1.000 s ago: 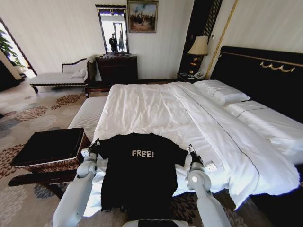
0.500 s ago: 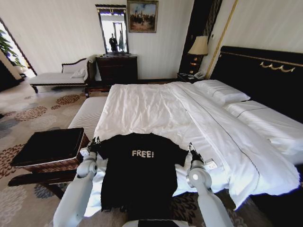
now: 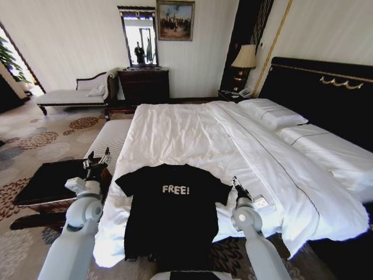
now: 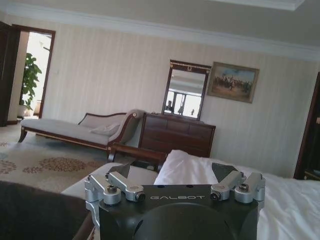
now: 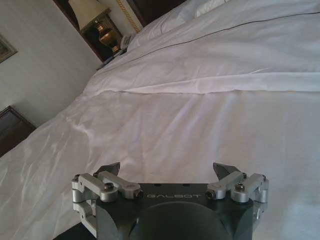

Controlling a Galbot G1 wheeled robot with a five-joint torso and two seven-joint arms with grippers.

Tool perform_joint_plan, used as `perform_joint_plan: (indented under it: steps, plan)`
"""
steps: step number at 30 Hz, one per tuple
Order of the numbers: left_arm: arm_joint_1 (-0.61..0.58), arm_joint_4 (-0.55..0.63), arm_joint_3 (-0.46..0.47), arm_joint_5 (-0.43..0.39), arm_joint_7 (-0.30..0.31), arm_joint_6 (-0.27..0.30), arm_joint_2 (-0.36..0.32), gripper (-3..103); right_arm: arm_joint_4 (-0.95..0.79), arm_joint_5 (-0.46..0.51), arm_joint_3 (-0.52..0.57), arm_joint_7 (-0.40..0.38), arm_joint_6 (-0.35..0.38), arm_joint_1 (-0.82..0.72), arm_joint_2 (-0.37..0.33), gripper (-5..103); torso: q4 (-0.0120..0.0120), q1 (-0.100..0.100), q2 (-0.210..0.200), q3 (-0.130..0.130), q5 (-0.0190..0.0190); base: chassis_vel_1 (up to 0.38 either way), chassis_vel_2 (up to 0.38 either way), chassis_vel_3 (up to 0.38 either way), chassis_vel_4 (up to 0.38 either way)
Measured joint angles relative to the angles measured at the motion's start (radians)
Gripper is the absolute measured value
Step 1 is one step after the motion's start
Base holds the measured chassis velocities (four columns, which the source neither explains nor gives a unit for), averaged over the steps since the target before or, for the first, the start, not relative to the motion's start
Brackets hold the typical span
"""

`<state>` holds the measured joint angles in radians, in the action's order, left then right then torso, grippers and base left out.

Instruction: Fold the clothes on the bed and place them into the basket.

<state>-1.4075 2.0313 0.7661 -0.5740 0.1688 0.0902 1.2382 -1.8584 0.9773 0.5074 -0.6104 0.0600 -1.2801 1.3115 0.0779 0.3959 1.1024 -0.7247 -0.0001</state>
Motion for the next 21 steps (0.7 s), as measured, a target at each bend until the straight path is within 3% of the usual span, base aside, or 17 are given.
perform_joint_plan:
  steps: [5, 10, 17, 21]
  plan:
    - [-0.169, -0.028, 0.012, -0.015, -0.127, -0.124, 0.078, 100, 0.019, 0.036, -0.016, 0.1, 0.013, -0.006, -0.029, 100, -0.0005, 0.0, 0.0, 0.0, 0.0, 0.0, 0.0, 0.0, 0.0]
    - [-0.229, -0.104, 0.023, -0.003, -0.175, -0.217, 0.129, 100, 0.06, 0.078, -0.054, 0.161, 0.015, 0.013, -0.052, 100, 0.0, 0.0, 0.0, 0.0, 0.0001, 0.0, 0.0, 0.0, 0.0]
    - [-0.256, -0.075, 0.037, -0.058, -0.171, -0.233, 0.146, 100, 0.12, 0.114, -0.116, 0.203, 0.009, 0.046, -0.052, 100, -0.0001, 0.0, 0.0, 0.0, 0.0003, 0.0, 0.0, 0.0, 0.0]
    - [-0.256, -0.054, 0.041, -0.068, -0.152, -0.234, 0.153, 100, 0.15, 0.115, -0.138, 0.16, 0.0, 0.072, -0.04, 100, -0.0001, 0.0, 0.0, 0.0, 0.0003, 0.0, 0.0, 0.0, 0.0]
